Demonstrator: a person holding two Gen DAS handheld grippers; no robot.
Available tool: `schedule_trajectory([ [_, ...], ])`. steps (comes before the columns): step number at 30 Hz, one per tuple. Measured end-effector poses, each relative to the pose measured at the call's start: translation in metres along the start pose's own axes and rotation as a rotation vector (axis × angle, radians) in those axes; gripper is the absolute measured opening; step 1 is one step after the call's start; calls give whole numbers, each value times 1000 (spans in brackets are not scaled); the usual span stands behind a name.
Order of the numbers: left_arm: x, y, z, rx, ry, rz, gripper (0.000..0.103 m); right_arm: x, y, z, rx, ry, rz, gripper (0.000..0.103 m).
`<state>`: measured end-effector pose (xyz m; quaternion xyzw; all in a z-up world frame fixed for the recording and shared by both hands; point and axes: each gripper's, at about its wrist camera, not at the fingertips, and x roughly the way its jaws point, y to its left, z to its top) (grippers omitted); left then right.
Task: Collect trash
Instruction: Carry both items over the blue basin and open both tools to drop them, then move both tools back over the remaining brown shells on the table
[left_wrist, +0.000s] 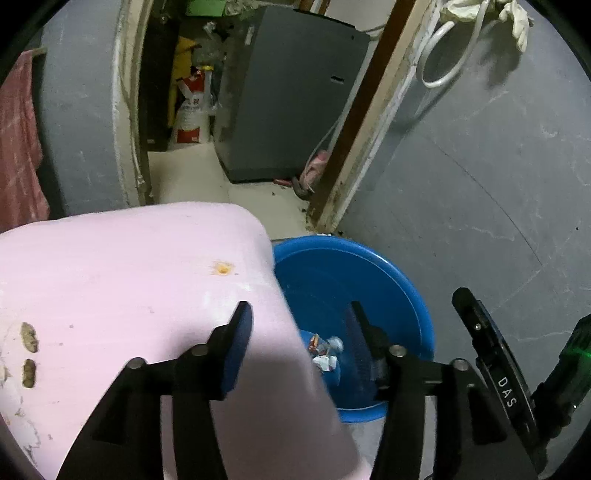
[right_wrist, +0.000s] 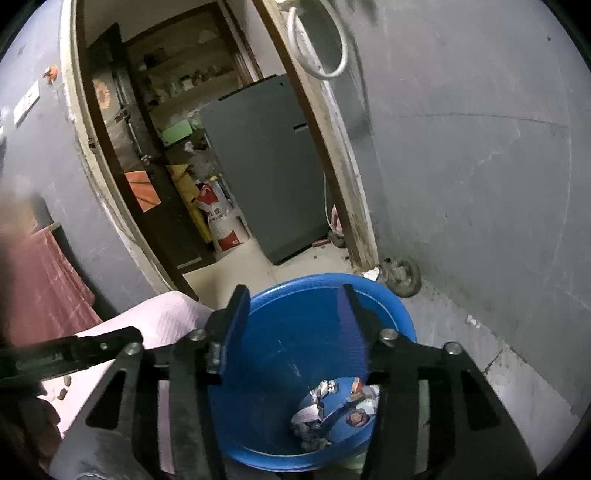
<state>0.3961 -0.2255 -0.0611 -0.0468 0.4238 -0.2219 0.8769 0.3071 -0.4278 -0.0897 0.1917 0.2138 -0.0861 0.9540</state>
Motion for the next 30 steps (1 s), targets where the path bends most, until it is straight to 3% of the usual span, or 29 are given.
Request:
schedule_trajectory([
  [4, -16, 9, -2, -2, -47, -10, 76, -3, 7, 0, -25, -19, 13, 71],
  [14, -56, 32, -11, -3, -190, 57, 92, -21, 27, 0, -75, -113, 65, 100],
  [22, -100, 61, -21, -43, -295, 84, 93, -40, 54, 7, -121, -159, 145, 103],
  [30, -158, 76, -28, -32, -412, 161, 97, -76, 92, 17, -144, -193, 215, 103],
])
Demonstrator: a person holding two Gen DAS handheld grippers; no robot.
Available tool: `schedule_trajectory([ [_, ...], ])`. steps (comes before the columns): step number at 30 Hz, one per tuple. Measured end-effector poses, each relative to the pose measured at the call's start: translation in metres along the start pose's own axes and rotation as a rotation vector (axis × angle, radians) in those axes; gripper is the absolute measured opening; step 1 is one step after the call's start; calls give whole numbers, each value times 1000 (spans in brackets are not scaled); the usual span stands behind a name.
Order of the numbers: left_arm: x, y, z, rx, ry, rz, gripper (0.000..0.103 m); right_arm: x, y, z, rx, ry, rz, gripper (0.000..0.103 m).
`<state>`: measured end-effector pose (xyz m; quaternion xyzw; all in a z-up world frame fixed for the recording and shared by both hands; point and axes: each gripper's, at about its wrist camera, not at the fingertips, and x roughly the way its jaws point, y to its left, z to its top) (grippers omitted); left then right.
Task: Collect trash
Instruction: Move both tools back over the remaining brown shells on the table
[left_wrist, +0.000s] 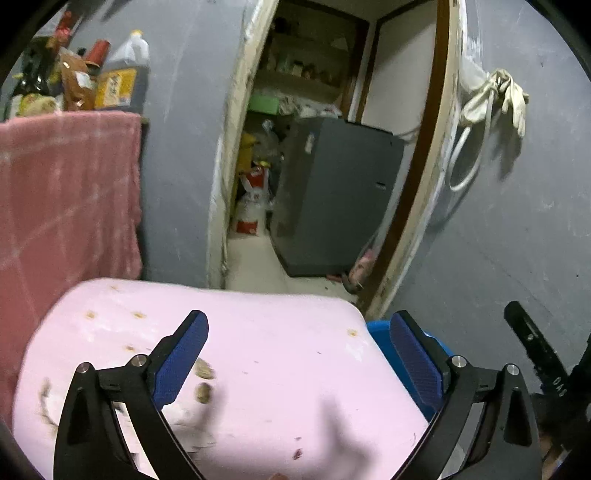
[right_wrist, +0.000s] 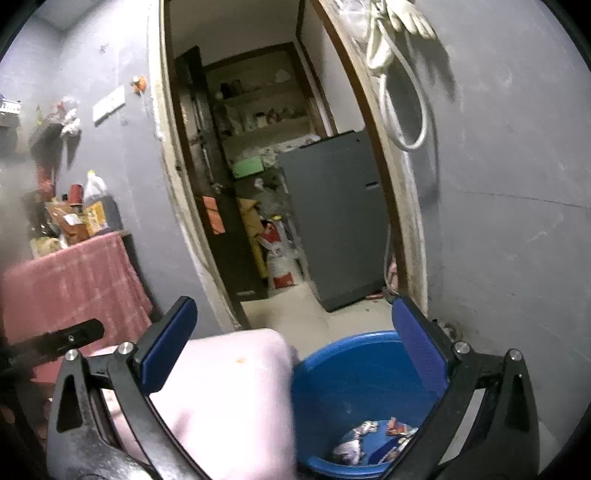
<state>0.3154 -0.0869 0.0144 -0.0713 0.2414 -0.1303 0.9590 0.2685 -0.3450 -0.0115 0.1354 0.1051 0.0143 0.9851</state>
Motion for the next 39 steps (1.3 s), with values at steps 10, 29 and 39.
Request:
schedule_trajectory([
  [10, -57, 29, 8, 4, -106, 74, 100, -29, 62, 16, -49, -43, 74, 103],
  [29, -112, 107, -18, -54, -168, 227, 101, -16, 146, -19, -124, 44, 214, 103],
  [39, -98, 127, -30, -20, -162, 275, 101, 15, 165, -44, -193, 130, 251, 103],
])
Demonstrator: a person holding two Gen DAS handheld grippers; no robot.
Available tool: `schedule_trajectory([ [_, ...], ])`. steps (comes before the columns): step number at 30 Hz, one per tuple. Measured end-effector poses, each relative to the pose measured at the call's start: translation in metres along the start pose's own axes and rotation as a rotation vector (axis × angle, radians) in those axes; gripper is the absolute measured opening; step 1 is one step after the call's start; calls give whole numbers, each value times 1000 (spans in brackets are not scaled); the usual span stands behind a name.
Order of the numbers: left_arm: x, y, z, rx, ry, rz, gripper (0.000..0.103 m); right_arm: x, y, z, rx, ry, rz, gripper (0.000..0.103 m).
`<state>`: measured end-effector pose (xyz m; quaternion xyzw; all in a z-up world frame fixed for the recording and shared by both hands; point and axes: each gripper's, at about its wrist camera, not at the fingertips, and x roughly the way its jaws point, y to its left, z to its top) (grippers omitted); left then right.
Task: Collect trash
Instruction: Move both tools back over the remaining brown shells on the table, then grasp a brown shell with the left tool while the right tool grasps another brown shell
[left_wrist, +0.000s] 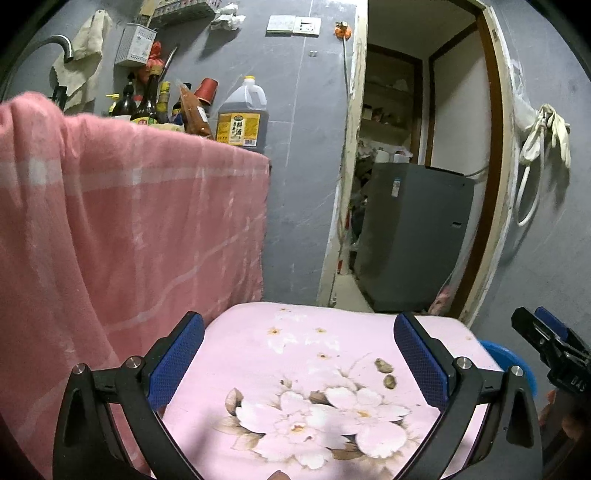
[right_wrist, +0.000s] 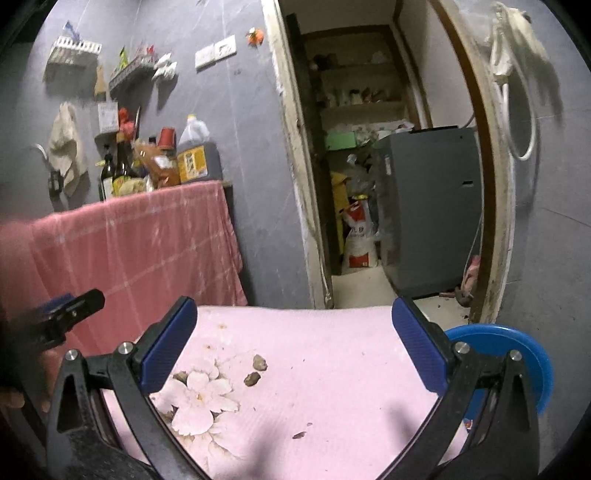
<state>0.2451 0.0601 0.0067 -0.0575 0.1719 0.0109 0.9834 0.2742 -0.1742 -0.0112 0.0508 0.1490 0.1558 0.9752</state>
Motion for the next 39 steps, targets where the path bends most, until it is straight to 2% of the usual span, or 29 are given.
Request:
schedule_trajectory([
  [7, 22, 14, -11, -4, 40, 17, 101, 26, 6, -12, -24, 65, 10, 103],
  [16, 58, 30, -20, -19, 197, 1, 101, 73, 4, -28, -64, 290, -10, 101],
  [19, 66, 32, -22, -21, 228, 8, 101, 88, 5, -34, -69, 366, 13, 85],
  [25, 90, 37, -32, -23, 354, 45, 101, 117, 17, -47, -122, 507, 75, 65],
  [28, 99, 42, -38, -48, 412, 53, 100, 128, 25, -53, -153, 559, 109, 48],
  [33, 103, 47, -42, -79, 441, 53, 100, 142, 37, -61, -189, 626, 156, 35],
  [39, 108, 47, -38, -90, 451, 40, 100, 147, 35, -65, -181, 654, 161, 16],
])
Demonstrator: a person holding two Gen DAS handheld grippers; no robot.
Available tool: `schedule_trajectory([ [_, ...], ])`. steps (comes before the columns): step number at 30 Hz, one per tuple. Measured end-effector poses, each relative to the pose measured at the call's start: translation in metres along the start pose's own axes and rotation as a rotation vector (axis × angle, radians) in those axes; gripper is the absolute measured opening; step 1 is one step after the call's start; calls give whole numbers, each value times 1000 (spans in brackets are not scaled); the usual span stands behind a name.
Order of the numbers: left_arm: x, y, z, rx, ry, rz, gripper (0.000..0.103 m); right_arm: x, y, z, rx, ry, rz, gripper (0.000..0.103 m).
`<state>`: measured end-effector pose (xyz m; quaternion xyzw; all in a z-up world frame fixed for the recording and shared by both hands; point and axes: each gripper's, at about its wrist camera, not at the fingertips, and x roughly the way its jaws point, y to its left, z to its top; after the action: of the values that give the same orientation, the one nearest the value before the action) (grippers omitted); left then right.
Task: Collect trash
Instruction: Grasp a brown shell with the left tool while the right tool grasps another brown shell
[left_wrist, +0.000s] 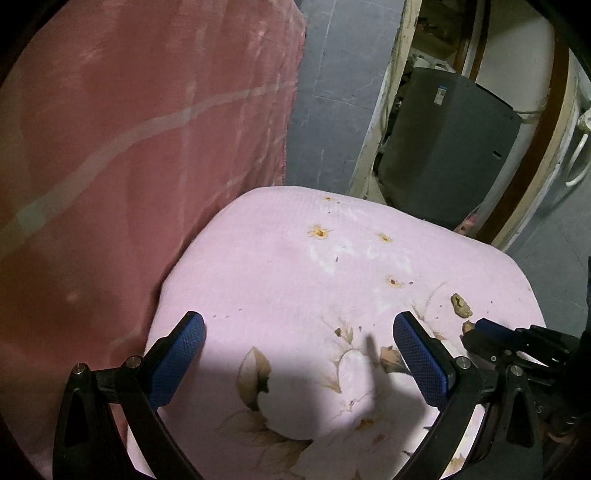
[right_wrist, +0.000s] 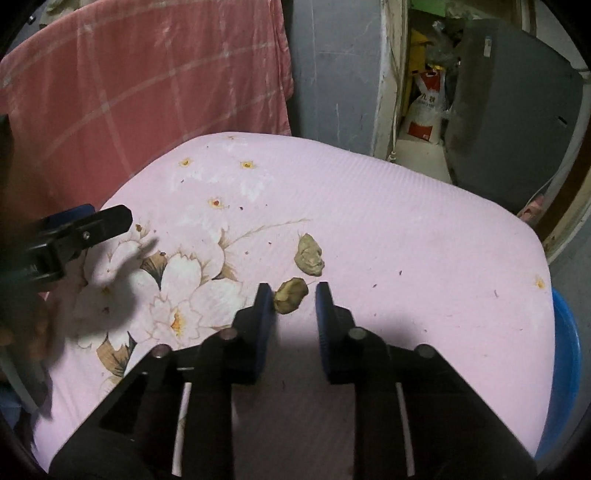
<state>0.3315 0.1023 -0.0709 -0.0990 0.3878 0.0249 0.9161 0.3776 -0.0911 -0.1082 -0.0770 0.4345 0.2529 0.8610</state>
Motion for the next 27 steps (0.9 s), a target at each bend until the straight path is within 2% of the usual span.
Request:
schedule_trajectory([
  [1, 2, -1, 2, 3, 1, -1, 100, -2, -2, -1, 4, 0, 1, 13],
  [9, 7, -31, 8, 77, 22, -42, 100, -17, -30, -9, 51, -21, -37, 12],
  [19, 32, -88, 13, 235, 82, -103, 100, -38, -71, -23, 129, -52, -79, 12],
  [25, 44, -114, 11, 280, 118, -129, 99, -44, -82, -31, 156, -68, -81, 12],
  [27, 47, -124, 10, 298, 127, -141, 96, -47, -85, -33, 162, -75, -79, 12],
])
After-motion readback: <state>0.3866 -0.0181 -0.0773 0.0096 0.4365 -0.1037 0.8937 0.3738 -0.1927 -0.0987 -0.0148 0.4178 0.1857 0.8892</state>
